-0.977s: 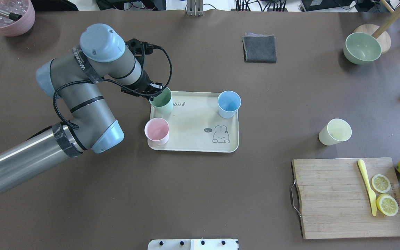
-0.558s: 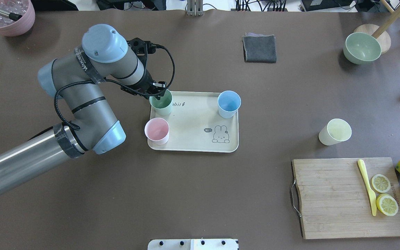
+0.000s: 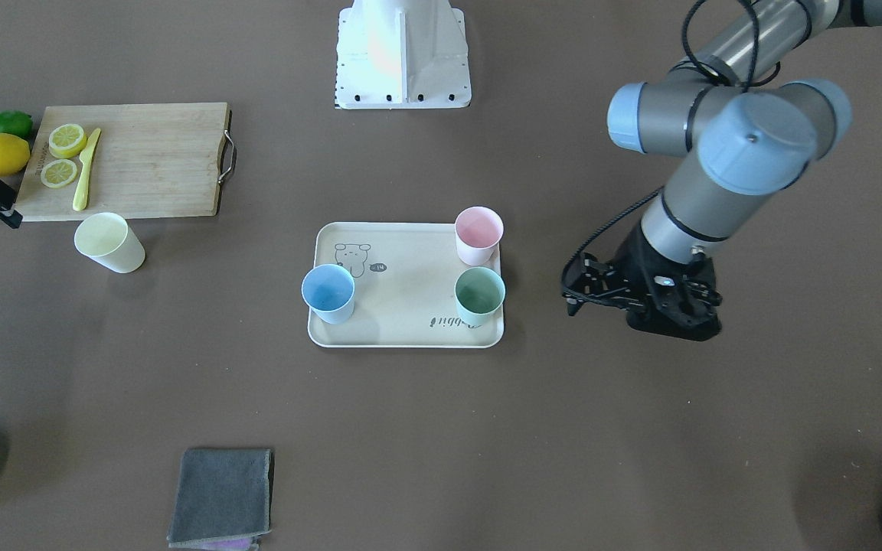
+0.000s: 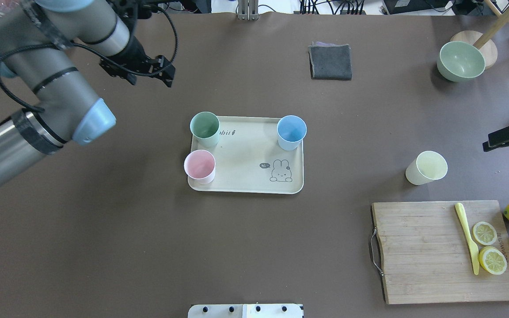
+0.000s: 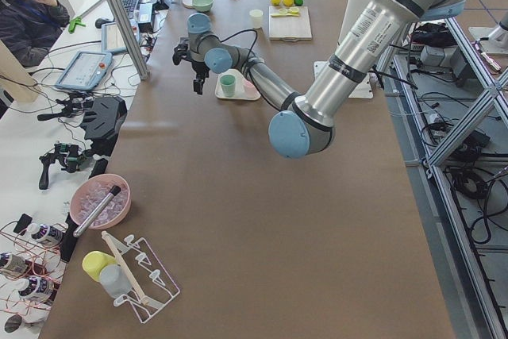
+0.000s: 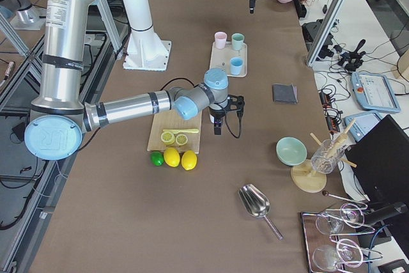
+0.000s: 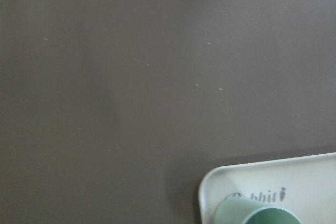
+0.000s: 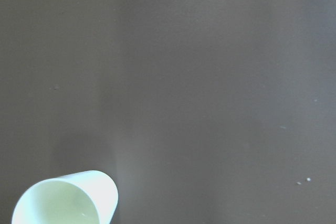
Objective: Place all cups on tray
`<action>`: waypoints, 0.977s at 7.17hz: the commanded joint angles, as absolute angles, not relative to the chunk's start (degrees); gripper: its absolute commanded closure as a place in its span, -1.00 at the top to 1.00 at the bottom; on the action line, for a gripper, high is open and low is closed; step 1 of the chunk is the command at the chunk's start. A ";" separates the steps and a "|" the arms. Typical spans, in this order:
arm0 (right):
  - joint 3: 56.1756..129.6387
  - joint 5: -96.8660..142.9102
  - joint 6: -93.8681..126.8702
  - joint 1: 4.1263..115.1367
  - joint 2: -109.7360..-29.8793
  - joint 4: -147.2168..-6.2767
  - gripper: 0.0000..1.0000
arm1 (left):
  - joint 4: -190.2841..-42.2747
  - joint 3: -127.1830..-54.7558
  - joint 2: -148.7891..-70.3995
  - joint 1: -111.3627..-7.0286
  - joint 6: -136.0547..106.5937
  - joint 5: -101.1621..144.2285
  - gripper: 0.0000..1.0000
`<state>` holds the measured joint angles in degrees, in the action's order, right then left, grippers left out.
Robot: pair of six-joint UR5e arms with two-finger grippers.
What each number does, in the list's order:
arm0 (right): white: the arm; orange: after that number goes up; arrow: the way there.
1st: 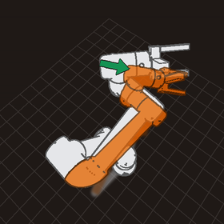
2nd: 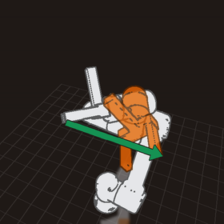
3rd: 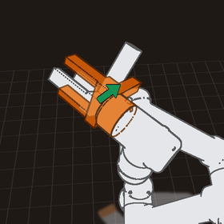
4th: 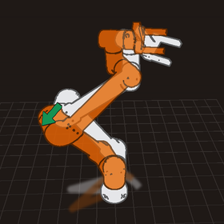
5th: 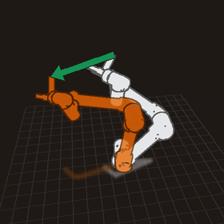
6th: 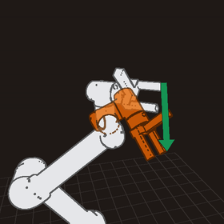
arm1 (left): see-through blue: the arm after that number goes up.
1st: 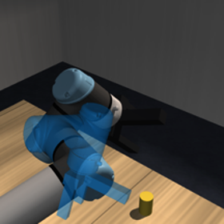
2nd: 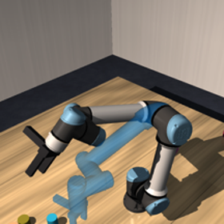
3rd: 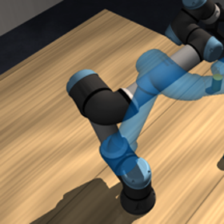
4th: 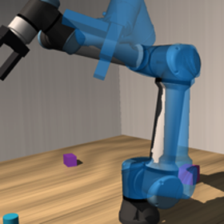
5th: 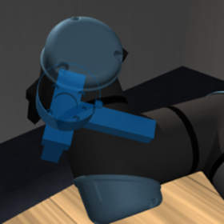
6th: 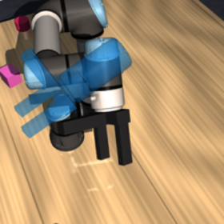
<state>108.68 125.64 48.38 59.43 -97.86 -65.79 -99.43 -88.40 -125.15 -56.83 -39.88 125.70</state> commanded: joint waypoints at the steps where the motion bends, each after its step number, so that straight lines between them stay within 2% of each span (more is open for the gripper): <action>1: 108.90 119.64 57.46 51.79 -96.08 -63.90 0.88 | -99.05 -87.98 -122.78 -60.64 -33.58 127.09 0.95; 2: 108.03 116.92 57.83 49.68 -95.37 -63.90 0.78 | -99.05 -88.07 -122.78 -60.64 -33.57 127.09 0.96; 3: 107.58 116.46 57.83 48.88 -95.27 -63.81 0.23 | -99.05 -88.07 -122.78 -60.64 -33.57 127.09 0.96; 4: 107.58 116.37 57.75 48.08 -95.27 -63.81 -0.51 | -99.14 -88.15 -122.70 -60.64 -33.66 127.00 0.96; 5: 107.58 116.28 57.74 47.47 -95.27 -63.81 -0.94 | -99.05 -88.07 -122.70 -60.56 -33.66 126.91 0.96; 7: 108.36 116.63 57.83 47.29 -94.49 -63.90 -1.00 | -99.05 -87.98 -122.78 -60.47 -33.66 126.91 0.96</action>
<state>107.85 116.35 57.76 47.46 -95.08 -63.83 -99.06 -88.05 -122.75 -60.54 -33.66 126.93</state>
